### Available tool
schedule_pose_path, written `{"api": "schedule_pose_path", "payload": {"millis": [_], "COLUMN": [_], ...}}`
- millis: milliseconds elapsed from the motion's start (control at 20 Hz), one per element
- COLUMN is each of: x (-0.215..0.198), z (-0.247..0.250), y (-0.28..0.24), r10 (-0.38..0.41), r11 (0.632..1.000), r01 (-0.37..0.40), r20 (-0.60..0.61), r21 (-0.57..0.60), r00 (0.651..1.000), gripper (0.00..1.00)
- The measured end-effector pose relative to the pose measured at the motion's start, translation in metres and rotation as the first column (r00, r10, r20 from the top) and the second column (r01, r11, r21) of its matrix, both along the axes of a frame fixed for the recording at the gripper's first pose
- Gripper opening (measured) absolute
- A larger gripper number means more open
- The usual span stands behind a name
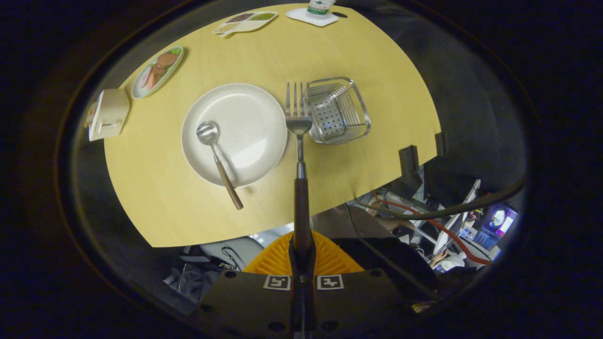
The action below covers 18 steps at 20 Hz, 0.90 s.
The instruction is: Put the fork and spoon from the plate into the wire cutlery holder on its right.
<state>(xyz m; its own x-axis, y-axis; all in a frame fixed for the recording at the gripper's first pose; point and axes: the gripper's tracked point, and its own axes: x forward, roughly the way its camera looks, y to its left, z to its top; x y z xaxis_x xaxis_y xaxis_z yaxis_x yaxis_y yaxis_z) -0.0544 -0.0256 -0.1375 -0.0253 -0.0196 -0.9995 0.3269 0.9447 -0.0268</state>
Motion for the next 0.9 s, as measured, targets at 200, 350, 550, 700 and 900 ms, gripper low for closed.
{"api": "schedule_pose_path", "payload": {"millis": [200,350,550,700,900], "x": [0.008,0.004,0.010,0.018,0.031], "z": [0.001,-0.010,-0.024,-0.033,-0.050], "y": [-0.026,-0.036,-0.049,-0.060,-0.061], "r10": [-0.067,-0.063,0.021,0.131,0.240], "r11": [0.997,0.997,0.999,0.991,0.971], "r01": [0.068,0.067,-0.013,-0.125,-0.229], "r20": [-0.031,-0.108,-0.189,-0.237,-0.257], "r21": [0.022,0.037,0.043,0.039,0.070], "r00": [0.997,0.992,0.982,0.963,0.936], "gripper": [0.06,0.06,0.06,0.06,0.06]}}
